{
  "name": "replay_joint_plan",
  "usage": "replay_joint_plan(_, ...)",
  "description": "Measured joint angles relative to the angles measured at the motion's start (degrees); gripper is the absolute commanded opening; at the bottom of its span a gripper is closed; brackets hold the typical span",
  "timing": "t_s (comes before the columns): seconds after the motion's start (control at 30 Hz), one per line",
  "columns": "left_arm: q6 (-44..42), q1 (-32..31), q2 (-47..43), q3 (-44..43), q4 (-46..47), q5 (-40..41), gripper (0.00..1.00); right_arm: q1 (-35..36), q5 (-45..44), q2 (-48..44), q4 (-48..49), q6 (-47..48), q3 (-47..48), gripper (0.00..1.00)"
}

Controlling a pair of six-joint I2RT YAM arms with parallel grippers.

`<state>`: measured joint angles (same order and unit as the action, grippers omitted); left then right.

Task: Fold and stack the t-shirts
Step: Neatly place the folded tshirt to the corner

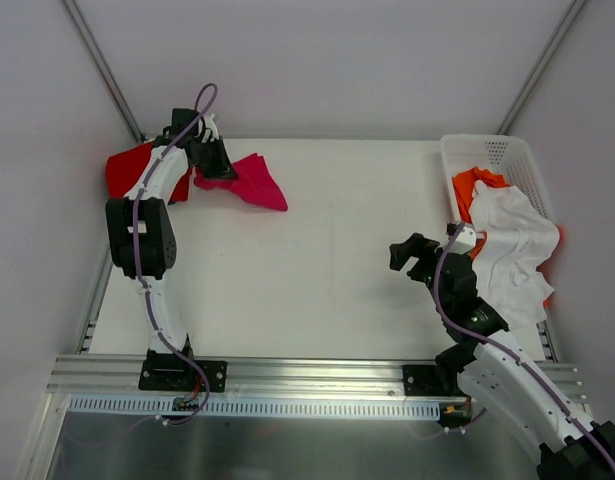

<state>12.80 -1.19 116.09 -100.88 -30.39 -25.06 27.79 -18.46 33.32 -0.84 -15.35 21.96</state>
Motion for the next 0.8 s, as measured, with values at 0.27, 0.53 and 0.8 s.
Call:
replay_joint_plan(0.27,0.15,3.48,13.51,-10.1,-1.49,-5.53,0.0,0.02,2.47,-0.26,0.13,-0.07,0.59,0.99)
replay_joint_plan(0.53,-0.26,5.05,21.62,-24.28,-2.8,-22.4,0.0,0.07,2.58,-0.92,0.72,-0.48,-0.02,0.99)
replay_joint_plan(0.8,-0.61,4.17,13.55,-3.04,-3.56,-30.45,0.31,0.11,4.72,2.27,4.09,-2.21,-1.22,0.99)
